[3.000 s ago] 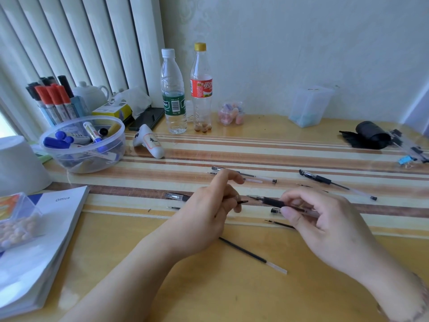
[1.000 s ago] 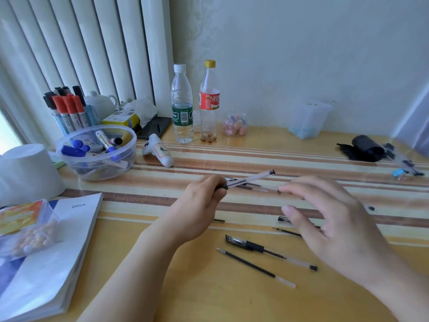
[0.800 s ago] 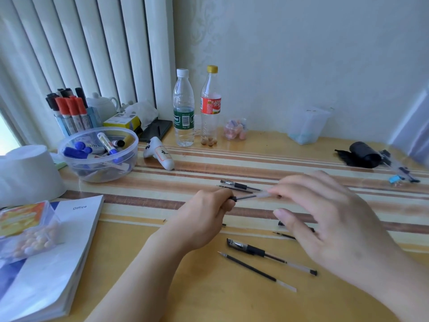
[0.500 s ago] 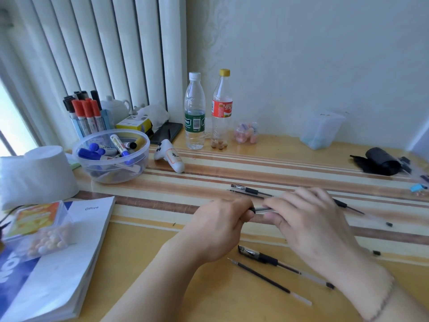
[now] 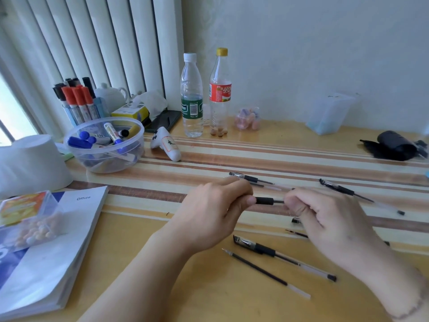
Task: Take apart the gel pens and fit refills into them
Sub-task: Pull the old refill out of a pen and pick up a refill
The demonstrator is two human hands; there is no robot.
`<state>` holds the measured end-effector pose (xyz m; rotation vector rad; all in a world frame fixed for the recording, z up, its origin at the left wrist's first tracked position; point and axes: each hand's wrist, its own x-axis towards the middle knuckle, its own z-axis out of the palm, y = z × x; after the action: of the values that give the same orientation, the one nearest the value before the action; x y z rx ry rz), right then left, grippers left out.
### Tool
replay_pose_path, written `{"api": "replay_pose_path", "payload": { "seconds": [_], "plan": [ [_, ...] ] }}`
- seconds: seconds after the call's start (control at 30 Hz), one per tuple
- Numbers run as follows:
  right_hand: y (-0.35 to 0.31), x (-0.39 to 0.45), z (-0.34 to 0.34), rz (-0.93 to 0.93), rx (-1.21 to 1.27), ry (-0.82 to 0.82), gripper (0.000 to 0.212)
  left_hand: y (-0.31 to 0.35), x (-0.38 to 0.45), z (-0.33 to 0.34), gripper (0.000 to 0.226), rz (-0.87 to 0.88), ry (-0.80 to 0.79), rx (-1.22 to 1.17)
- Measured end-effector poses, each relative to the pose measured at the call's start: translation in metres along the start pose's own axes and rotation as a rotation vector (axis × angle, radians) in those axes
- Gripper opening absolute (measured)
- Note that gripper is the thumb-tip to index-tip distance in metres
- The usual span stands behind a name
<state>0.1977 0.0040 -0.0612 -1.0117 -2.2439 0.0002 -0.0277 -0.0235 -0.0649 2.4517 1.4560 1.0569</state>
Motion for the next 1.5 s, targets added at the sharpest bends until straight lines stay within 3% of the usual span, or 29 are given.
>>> {"api": "replay_pose_path", "payload": {
  "seconds": [0.23, 0.33, 0.53, 0.67, 0.87, 1.13, 1.27, 1.37, 1.5],
  "plan": [
    [-0.007, -0.002, 0.008, -0.015, 0.042, 0.231, 0.014, -0.005, 0.000, 0.007, 0.038, -0.076, 0.088, -0.085],
    [-0.010, -0.001, 0.010, -0.037, 0.055, 0.277, 0.015, -0.006, 0.001, 0.006, 0.044, -0.088, 0.102, -0.142],
    [-0.009, 0.000, 0.006, -0.004, 0.048, 0.075, 0.039, -0.005, 0.002, 0.003, 0.042, -0.064, 0.099, -0.156],
    [-0.012, 0.001, 0.006, 0.017, -0.019, 0.085, 0.023, -0.008, 0.001, 0.002, 0.040, -0.085, 0.078, -0.170],
    [-0.012, 0.000, 0.006, -0.008, 0.038, 0.066, 0.033, -0.003, 0.001, -0.002, 0.039, -0.098, 0.072, -0.211],
    [-0.012, 0.001, 0.003, 0.017, 0.014, 0.091, 0.021, -0.004, 0.002, -0.006, 0.038, -0.202, -0.002, -0.296],
    [-0.011, 0.002, 0.002, 0.024, -0.012, 0.058, 0.019, -0.005, 0.001, -0.012, 0.025, -0.260, -0.044, -0.365],
    [-0.006, 0.003, -0.005, 0.080, -0.105, 0.041, 0.014, -0.013, 0.000, -0.022, 0.018, -0.301, -0.043, -0.339],
    [0.015, 0.005, -0.016, 0.278, -0.238, 0.028, 0.016, -0.029, -0.002, -0.040, 0.019, -0.382, 0.090, -0.247]
  ]
}}
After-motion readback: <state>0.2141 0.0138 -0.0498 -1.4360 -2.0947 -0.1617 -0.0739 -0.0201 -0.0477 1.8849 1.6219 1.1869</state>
